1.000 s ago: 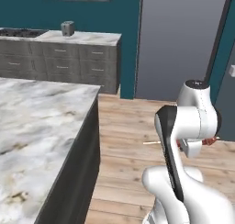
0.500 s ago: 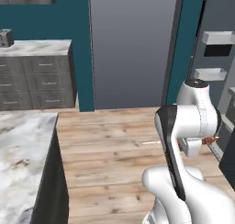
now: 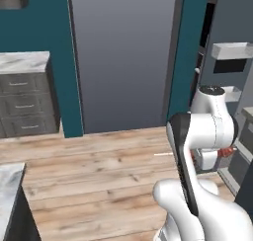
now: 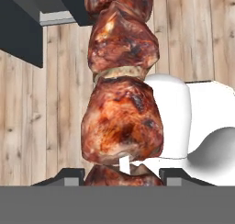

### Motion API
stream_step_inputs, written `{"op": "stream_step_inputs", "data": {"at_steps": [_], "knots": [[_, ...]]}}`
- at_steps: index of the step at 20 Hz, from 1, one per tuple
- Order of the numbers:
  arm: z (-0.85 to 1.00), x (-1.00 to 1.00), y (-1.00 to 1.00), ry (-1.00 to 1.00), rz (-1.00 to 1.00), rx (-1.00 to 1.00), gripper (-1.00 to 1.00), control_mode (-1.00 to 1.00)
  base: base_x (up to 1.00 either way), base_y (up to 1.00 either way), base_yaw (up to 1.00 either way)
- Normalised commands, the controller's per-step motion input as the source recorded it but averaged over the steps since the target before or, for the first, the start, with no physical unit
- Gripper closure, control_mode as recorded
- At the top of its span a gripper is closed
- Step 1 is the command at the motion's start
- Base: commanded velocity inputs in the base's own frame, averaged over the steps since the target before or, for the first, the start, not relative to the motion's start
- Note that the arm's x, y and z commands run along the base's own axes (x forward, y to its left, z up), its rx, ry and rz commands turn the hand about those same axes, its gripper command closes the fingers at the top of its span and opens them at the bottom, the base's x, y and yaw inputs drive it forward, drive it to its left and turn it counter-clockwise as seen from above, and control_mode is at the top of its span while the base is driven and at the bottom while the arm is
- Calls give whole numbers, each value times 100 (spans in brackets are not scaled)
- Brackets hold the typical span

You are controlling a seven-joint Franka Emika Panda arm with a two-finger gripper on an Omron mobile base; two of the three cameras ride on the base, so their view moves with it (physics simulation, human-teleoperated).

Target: Store the kebab skewer in the freezer for long-term storage. Close the freezer door after placing the cooked food.

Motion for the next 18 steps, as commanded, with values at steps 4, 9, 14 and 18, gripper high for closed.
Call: {"op": "stream_step_inputs", "data": {"at_steps": [4, 9, 14, 18], "knots": [[0, 0, 0, 0, 0, 0, 100, 100, 62, -35, -52], [0, 0, 0, 0, 0, 0, 100, 100, 24, -3, -64], [0, 0, 0, 0, 0, 0, 100, 100, 41, 0, -32], [0, 0, 0, 0, 0, 0, 100, 100, 67, -23, -6]]}}
